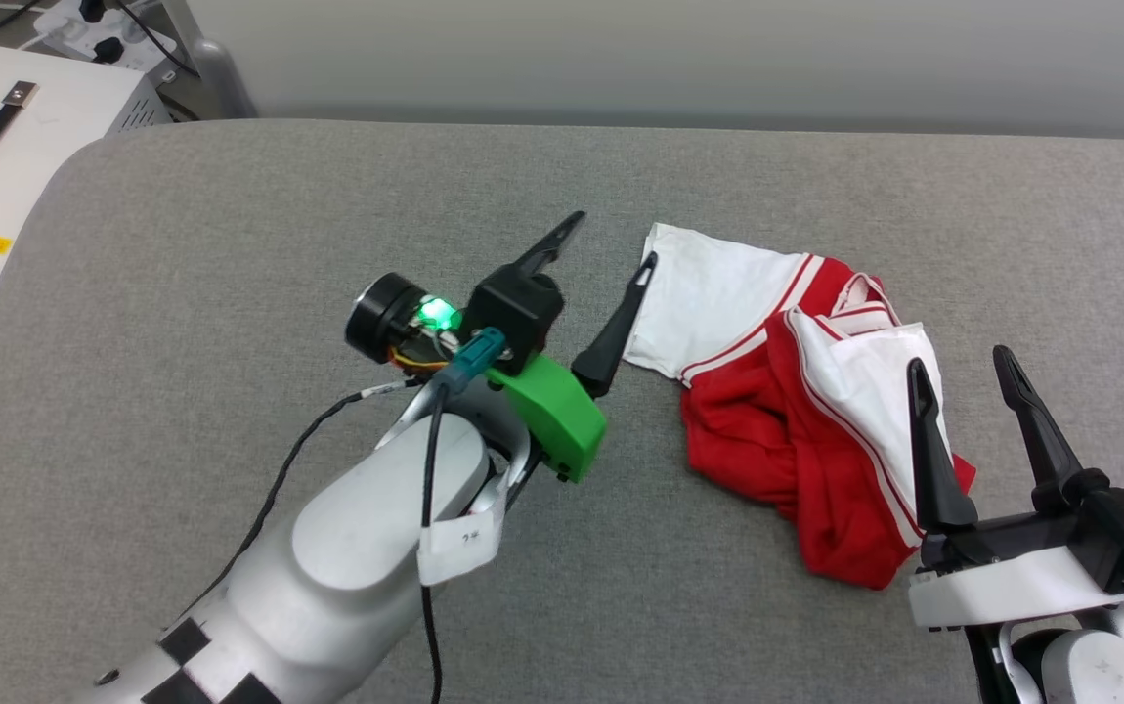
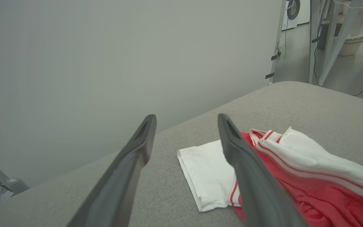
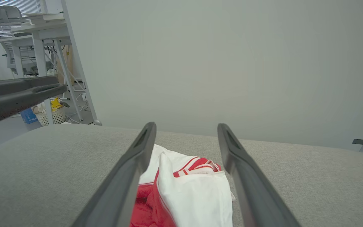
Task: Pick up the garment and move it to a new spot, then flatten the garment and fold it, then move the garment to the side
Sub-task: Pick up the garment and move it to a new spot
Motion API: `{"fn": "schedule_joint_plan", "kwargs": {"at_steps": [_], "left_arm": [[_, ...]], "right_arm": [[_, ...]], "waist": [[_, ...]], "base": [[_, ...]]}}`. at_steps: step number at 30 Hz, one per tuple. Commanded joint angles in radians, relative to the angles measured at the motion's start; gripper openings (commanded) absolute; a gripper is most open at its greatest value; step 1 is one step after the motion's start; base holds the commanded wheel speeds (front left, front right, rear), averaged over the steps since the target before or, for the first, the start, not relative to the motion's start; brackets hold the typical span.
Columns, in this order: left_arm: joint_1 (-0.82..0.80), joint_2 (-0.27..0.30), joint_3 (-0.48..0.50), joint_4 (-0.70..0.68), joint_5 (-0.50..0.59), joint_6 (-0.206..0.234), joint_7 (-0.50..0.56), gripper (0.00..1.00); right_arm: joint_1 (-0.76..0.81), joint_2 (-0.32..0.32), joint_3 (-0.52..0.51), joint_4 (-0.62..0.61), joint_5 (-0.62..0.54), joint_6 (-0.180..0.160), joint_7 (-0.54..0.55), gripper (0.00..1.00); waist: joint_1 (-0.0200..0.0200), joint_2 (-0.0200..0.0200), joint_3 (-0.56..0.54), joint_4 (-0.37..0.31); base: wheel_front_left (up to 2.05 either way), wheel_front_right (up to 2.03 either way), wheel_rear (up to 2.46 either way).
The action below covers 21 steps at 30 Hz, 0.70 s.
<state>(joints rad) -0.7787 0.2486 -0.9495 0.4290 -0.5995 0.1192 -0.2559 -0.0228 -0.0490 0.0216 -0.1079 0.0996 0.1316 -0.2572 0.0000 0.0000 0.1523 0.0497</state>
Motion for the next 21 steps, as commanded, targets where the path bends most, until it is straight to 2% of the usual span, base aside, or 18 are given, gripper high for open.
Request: {"fn": "schedule_joint_plan", "kwargs": {"at_steps": [1,6,11,17,21], "left_arm": [[0.051,0.018,0.034,-0.036,0.027,0.020,-0.005,1.00],[0.208,0.061,0.211,-0.170,0.096,0.063,-0.006,1.00],[0.358,0.070,0.374,-0.244,0.152,0.082,-0.006,1.00],[0.520,0.046,0.543,-0.292,0.223,0.077,-0.006,1.00],[0.616,0.005,0.635,-0.320,0.278,0.060,-0.006,1.00]], "right_arm": [[0.012,-0.001,-0.003,-0.001,-0.005,-0.001,-0.005,1.00],[0.031,-0.001,-0.004,0.001,-0.011,-0.001,-0.005,1.00],[0.042,-0.001,-0.002,0.004,-0.011,-0.001,-0.005,1.00],[0.052,-0.001,-0.005,0.007,-0.006,-0.001,-0.005,1.00],[0.063,-0.001,-0.007,0.009,-0.004,-0.001,-0.005,1.00]], "waist": [[0.0000,0.0000,-0.014,0.014],[0.0000,0.0000,-0.031,0.025],[0.0000,0.0000,-0.047,0.031],[0.0000,0.0000,-0.066,0.035],[0.0000,0.0000,-0.079,0.034]], "base": [[0.00,0.00,0.00],[0.00,0.00,0.00],[0.00,0.00,0.00],[0.00,0.00,0.00],[0.00,0.00,0.00]]}}
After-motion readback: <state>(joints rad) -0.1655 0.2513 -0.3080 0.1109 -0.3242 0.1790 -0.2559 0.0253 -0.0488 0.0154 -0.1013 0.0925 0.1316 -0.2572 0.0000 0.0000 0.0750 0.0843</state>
